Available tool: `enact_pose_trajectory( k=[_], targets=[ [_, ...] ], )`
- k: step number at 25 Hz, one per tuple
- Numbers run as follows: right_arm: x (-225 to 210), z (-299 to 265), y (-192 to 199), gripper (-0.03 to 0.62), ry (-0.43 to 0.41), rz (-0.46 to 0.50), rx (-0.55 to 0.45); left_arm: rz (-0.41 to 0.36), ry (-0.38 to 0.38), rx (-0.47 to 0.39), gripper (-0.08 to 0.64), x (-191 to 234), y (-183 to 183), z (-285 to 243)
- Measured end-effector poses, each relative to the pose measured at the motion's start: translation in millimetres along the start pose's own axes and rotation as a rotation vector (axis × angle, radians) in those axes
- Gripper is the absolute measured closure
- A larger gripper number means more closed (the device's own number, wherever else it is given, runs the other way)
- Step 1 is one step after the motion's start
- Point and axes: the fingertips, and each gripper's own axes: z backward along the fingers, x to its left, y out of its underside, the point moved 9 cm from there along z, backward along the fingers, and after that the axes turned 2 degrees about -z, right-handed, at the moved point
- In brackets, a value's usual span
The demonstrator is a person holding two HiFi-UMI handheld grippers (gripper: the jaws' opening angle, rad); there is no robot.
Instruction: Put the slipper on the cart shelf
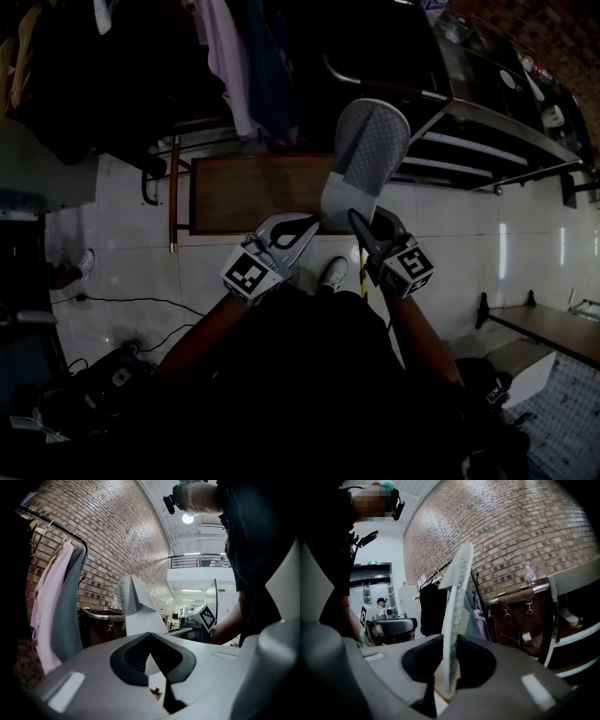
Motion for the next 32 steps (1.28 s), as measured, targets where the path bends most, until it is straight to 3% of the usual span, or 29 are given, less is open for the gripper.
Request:
enact_pose_trajectory(
  k=[6,15,32],
  targets=[
    [16.0,3.7,-38.5,0.528,0.035,0.16,-0.054,0.016,-0.005,-0.033,0.558,8.6,-9.8,-6.4],
    [27.4,10.0,-67.8,0.528,0.054,0.263,-0.122,0.016,-0.008,-0.043,0.559,14.8,-21.8,-13.2],
    [27.1,8.3,-58.4,0.528,0.078,0.254,-0.119,-0.008,-0.004,0.013,0.56,17.6,-15.0,-13.1]
  ],
)
